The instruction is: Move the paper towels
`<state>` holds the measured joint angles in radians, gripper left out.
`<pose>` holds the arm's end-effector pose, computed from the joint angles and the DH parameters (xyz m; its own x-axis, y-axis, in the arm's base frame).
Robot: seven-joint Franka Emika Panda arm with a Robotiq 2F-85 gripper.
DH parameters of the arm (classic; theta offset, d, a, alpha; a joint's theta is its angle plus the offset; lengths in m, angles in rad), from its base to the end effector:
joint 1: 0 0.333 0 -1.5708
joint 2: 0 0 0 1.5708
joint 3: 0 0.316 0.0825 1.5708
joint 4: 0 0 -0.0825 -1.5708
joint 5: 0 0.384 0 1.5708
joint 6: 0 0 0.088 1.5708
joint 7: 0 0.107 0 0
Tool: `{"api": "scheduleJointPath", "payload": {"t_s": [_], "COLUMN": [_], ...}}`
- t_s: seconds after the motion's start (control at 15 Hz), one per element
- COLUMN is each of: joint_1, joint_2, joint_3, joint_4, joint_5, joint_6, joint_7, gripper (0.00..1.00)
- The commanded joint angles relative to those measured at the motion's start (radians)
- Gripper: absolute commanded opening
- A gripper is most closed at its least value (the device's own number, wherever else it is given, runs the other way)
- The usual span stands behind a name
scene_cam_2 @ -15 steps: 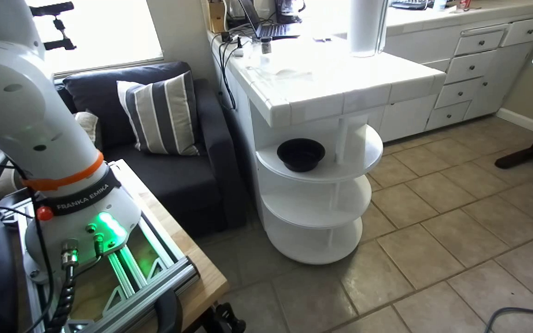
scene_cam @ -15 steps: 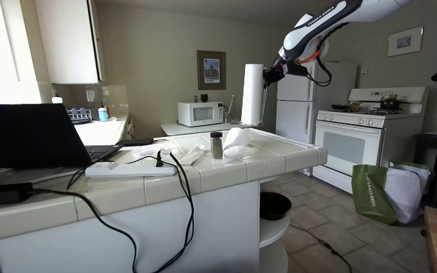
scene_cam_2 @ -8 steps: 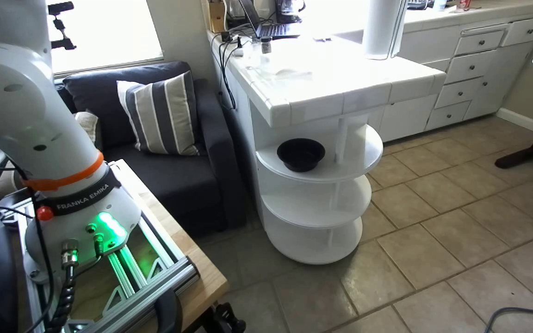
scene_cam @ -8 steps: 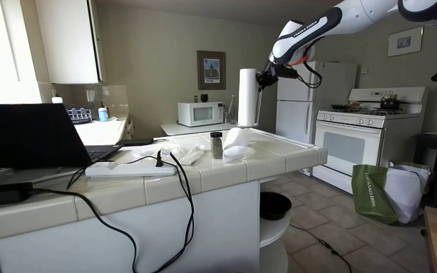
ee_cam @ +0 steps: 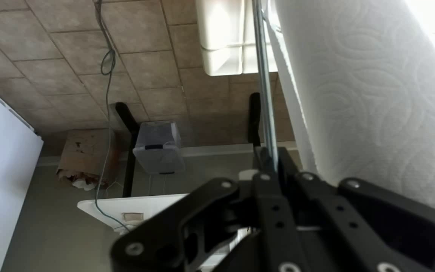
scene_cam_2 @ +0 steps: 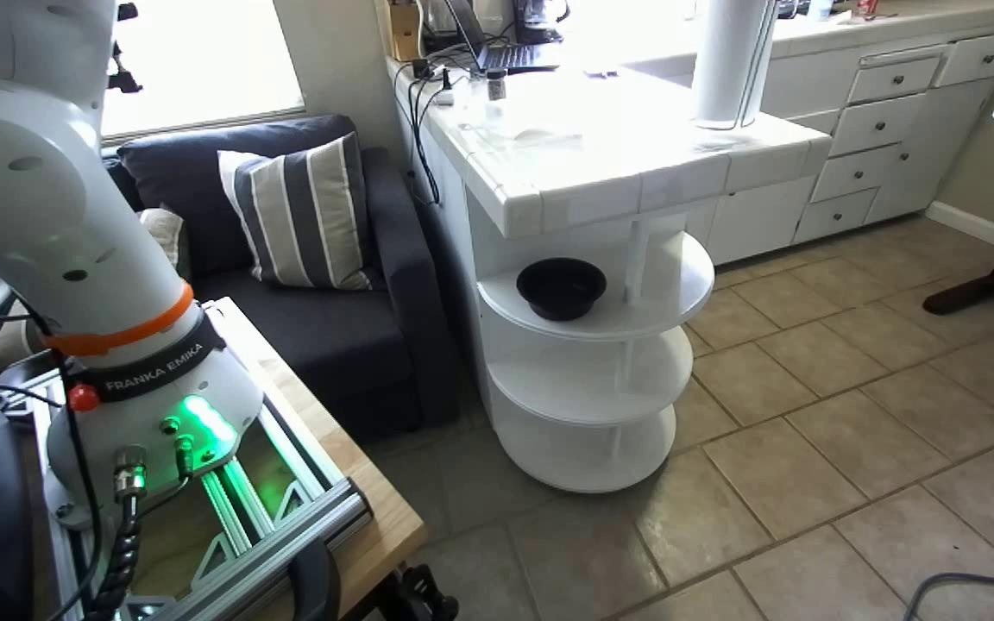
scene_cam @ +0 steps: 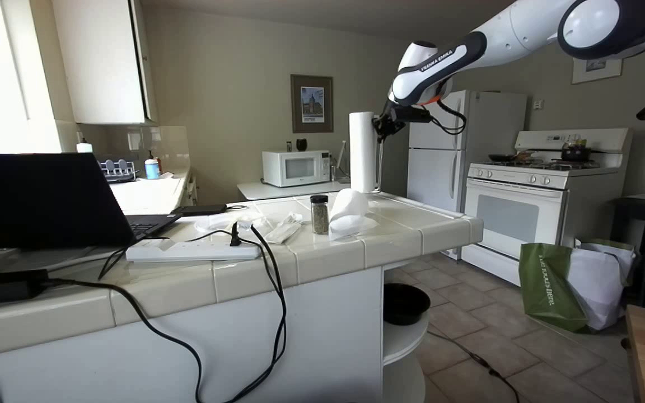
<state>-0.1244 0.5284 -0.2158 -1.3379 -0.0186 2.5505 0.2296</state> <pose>0.7256 -0.2131 0.5107 0.6694 -0.3664 0.6463 -0.4636 -0.8858 -0.0220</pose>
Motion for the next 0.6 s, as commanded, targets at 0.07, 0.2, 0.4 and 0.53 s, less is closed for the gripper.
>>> {"api": "scheduleJointPath", "payload": {"t_s": [0.07, 0.2, 0.4, 0.53], "joint_1": [0.011, 0.014, 0.013, 0.012], "joint_2": [0.066, 0.078, 0.091, 0.098], "joint_3": [-0.018, -0.022, -0.022, -0.022], "joint_4": [0.098, 0.113, 0.128, 0.134], "joint_5": [-0.034, -0.038, -0.038, -0.037], "joint_6": [-0.035, -0.035, -0.035, -0.034], "joint_7": [0.056, 0.062, 0.065, 0.062], "gripper": [0.02, 0.02, 0.02, 0.02]}}
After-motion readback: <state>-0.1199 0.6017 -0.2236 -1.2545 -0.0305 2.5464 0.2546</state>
